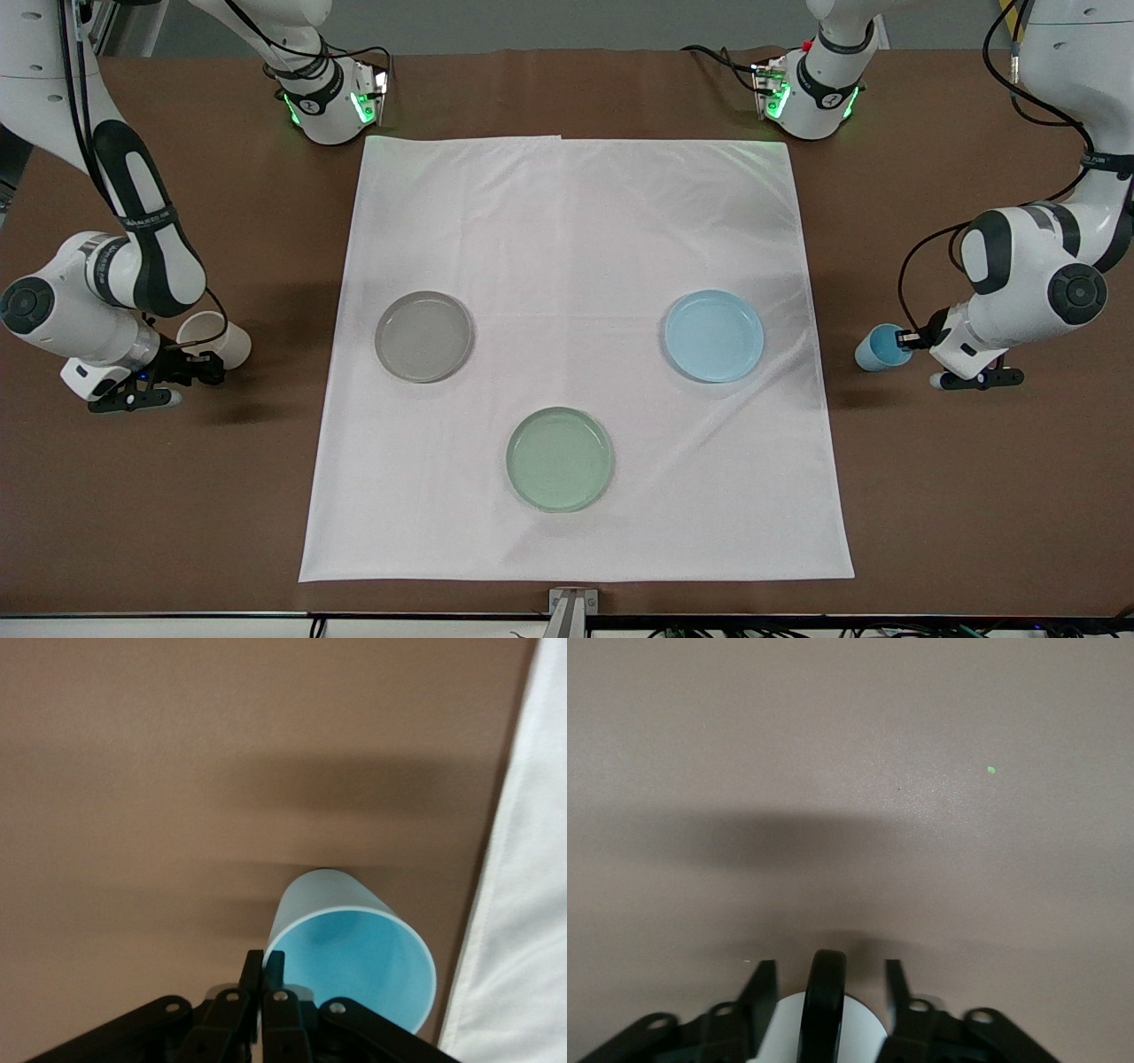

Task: Place blue cup in blue plate and white mug in gray plate
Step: 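Lift the blue cup with the left gripper and carry it over the blue plate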

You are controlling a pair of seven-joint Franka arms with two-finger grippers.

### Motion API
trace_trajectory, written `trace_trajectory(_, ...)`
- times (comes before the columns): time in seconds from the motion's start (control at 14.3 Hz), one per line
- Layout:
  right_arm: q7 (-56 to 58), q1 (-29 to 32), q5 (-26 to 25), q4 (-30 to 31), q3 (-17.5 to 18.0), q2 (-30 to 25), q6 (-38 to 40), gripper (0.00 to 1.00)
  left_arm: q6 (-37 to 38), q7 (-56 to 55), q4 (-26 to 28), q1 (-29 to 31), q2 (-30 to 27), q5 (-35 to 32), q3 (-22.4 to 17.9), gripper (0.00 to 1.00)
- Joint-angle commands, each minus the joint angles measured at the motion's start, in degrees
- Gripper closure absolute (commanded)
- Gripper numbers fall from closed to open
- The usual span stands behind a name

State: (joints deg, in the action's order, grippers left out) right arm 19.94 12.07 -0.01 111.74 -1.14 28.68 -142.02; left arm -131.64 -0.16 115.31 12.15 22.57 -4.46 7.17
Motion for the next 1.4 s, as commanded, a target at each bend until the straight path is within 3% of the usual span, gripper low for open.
trace_trajectory(0.0, 0.8, 0.85, -0.08, 0.59, 0.62, -0.56, 0.08, 0.68, 1.29, -0.62, -1.4, 0.15, -1.55, 1.02, 2.84, 1.0)
trace_trajectory(0.28, 0.71, 0.94, -0.08, 0.68, 0.71, -0.56, 0.6, 0.8, 11.2, -11.83, -4.64, 0.06, -3.93, 2.53, 10.39, 1.0)
trace_trajectory(0.49, 0.62, 0.94, 0.01, 0.68, 0.71, -0.56, 0.86, 0.91, 11.32, -24.5, -5.09, -1.16, -2.97, 2.44, 16.55, 1.0)
trace_trajectory(0.84, -0.08, -0.29, 0.27, -3.53, 1.14, -3.97, 13.48, 0.97, 11.14, -36.82, -7.81, -9.51, 1.42, 1.74, 17.09, 1.0)
trace_trajectory(1.05, -9.0, -6.51, 0.62, -9.33, 1.14, -7.58, 26.76, 0.97, 9.92, -38.86, -8.0, -11.88, 3.62, 1.56, 16.83, 1.0)
trace_trajectory(1.26, -22.8, -16.61, 0.71, -9.52, 1.14, -9.52, 27.76, 0.97, 9.39, -38.95, -8.0, -11.98, 4.06, 1.47, 16.83, 0.98)
trace_trajectory(1.33, -28.06, -20.38, 0.8, -9.61, 1.14, -9.44, 27.07, 0.97, 9.21, -39.04, -8.08, -11.98, 4.24, 1.47, 16.83, 0.82)
